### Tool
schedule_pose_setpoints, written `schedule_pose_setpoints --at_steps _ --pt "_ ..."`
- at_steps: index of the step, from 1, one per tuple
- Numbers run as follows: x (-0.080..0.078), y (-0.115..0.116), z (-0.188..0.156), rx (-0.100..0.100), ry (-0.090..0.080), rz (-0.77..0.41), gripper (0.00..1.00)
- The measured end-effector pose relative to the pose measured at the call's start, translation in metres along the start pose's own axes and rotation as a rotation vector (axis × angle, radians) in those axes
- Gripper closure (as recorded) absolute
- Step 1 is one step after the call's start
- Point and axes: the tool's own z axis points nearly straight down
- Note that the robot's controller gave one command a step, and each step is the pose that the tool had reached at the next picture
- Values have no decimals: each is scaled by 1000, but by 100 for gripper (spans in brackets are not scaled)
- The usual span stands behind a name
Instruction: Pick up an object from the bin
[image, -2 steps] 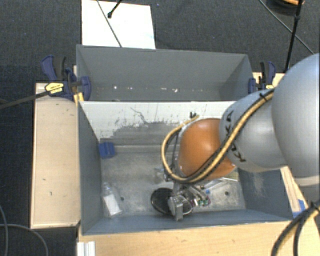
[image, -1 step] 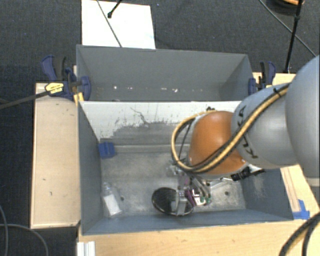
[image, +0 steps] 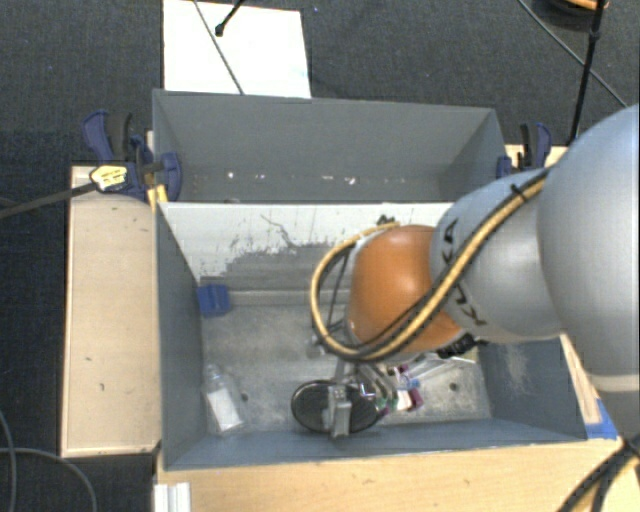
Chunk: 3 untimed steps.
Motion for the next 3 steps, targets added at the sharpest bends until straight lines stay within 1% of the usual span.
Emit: schedule_pose_setpoints --at_steps 1,2,3 --pt "-1 -36 29 2 10 -24 0" --pt "-2 -35 27 0 7 -21 0" --pt "-3 -35 26 -1 5 -18 100"
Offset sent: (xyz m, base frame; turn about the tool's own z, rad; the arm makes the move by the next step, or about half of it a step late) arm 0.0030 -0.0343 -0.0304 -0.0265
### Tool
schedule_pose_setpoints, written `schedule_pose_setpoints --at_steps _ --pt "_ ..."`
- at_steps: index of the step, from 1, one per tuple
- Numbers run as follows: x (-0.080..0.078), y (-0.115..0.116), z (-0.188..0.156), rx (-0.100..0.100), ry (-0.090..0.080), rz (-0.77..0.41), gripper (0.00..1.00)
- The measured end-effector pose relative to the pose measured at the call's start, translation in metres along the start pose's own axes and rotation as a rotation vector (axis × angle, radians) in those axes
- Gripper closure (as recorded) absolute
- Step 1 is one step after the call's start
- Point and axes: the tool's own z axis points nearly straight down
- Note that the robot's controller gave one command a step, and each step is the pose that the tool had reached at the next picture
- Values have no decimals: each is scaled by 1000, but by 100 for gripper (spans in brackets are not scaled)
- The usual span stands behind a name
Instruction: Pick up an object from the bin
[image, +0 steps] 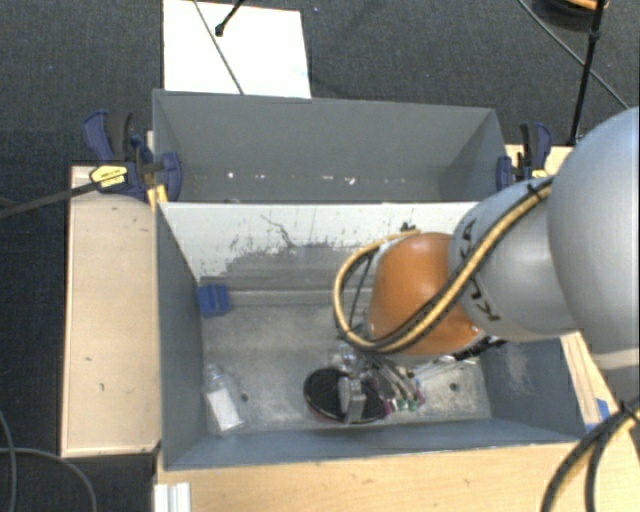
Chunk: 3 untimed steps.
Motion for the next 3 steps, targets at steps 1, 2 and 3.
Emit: schedule_pose_setpoints --at_steps 1,2,3 --pt "-2 0 -61 1 -6 4 100" --pt "-3 0 -107 1 -6 7 100" --pt "-4 0 -108 1 -3 9 100"
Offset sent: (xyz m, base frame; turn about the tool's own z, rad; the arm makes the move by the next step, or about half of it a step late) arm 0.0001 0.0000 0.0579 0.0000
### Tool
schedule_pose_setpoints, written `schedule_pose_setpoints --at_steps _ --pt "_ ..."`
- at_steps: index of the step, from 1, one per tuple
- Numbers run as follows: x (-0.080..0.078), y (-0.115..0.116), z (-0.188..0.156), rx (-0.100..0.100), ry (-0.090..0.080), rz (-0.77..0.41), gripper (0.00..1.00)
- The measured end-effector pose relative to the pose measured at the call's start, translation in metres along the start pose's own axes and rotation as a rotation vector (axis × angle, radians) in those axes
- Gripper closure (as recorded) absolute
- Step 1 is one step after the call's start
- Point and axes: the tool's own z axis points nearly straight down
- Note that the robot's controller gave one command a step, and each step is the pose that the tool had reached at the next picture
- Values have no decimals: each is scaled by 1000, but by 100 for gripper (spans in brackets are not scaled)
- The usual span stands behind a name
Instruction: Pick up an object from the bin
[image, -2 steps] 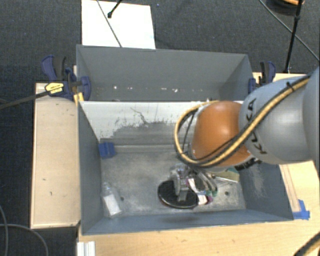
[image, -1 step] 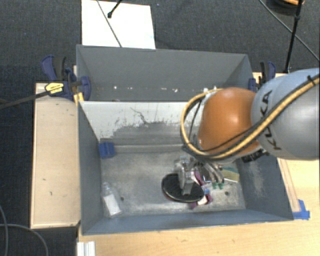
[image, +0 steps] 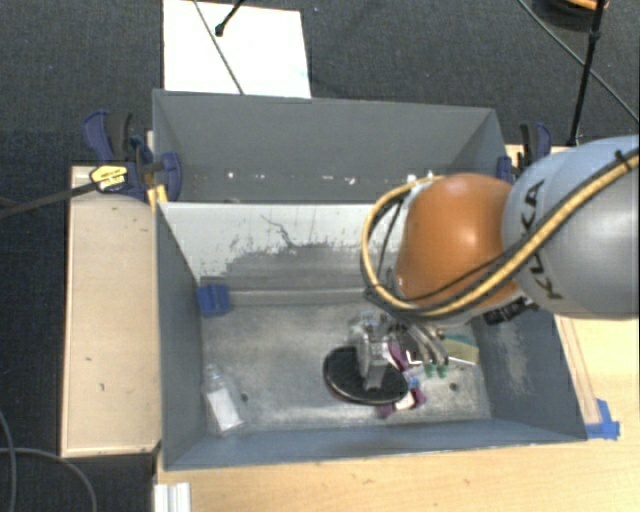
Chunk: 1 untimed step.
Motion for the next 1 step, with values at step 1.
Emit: schedule_pose_setpoints --at_steps 1 --pt "-1 0 -3 0 -1 1 100"
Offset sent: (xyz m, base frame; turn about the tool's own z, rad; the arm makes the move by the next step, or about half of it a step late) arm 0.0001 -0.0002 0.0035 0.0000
